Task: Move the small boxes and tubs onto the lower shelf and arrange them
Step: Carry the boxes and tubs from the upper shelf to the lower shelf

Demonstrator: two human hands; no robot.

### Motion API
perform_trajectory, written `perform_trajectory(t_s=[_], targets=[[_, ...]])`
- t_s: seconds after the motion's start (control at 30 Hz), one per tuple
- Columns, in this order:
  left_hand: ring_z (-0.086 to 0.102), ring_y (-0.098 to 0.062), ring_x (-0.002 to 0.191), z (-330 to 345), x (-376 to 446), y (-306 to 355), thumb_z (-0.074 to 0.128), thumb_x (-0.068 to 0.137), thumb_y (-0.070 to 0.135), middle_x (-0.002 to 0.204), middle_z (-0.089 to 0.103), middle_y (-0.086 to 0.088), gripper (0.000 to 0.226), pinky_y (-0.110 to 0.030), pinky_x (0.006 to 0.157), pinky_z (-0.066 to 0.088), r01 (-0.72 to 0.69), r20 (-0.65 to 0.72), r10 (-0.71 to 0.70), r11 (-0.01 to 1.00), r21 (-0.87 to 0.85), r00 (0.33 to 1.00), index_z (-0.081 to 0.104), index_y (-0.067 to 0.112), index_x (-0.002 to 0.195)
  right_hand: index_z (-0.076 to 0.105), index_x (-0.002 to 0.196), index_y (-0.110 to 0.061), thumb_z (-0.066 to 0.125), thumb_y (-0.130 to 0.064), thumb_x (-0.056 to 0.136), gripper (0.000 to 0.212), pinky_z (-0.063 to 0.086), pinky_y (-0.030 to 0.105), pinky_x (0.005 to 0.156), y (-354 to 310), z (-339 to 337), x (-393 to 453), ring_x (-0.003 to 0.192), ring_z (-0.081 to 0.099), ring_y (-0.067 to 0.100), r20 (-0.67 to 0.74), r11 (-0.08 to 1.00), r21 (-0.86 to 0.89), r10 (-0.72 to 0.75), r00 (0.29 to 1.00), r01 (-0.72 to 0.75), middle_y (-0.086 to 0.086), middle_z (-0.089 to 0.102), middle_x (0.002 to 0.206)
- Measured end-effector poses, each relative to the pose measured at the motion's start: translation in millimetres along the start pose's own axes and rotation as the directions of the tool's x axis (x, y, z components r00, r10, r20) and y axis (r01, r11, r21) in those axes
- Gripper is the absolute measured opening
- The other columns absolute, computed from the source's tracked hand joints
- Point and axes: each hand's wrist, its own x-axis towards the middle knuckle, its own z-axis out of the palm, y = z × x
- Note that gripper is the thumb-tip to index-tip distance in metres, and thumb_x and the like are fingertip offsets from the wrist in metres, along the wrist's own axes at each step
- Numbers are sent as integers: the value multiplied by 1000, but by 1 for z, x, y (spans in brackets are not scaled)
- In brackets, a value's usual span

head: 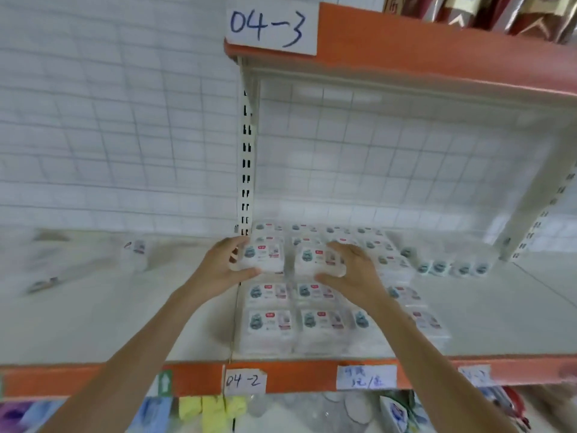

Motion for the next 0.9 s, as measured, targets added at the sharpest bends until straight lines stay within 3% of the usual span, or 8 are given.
perform_trajectory(t_s=[0.23, 0.37, 0.63, 0.9], targets=[[42, -6, 105, 19, 2, 5, 76, 74, 31, 120, 37, 7, 70, 2, 78, 32, 83, -28, -80, 991, 109, 996, 43, 14, 134, 28, 142, -29, 53, -61, 81, 73, -1, 42, 115, 21, 14, 23, 142, 12, 13, 160, 974, -213, -44, 986, 78, -7, 28, 150], [44, -11, 108, 31, 2, 9, 77, 74, 26, 123, 34, 1, 72, -19, 94, 38, 131, -74, -125, 987, 92, 989, 42, 13, 135, 25, 143, -28, 49, -61, 83, 72, 3, 47, 114, 26, 16, 26, 142, 12, 14, 189, 965, -227, -90, 978, 132, -6, 26, 151], [48, -10, 101, 41, -2, 16, 77, 73, 26, 115, 41, 3, 60, -17, 87, 35, 176, -146, -159, 978, 114, 976, 51, 13, 125, 34, 139, -34, 44, -53, 90, 53, 8, 42, 115, 34, 15, 25, 141, 16, 13, 176, 943, -236, -196, 965, 234, -8, 25, 152], [46, -19, 113, 43, 0, 22, 74, 77, 25, 126, 39, -6, 64, -24, 97, 37, 219, -91, -207, 962, 160, 974, 44, 7, 131, 32, 140, -33, 36, -51, 94, 49, 9, 45, 114, 34, 20, 19, 142, 16, 18, 148, 911, -306, -242, 959, 277, -5, 24, 152]])
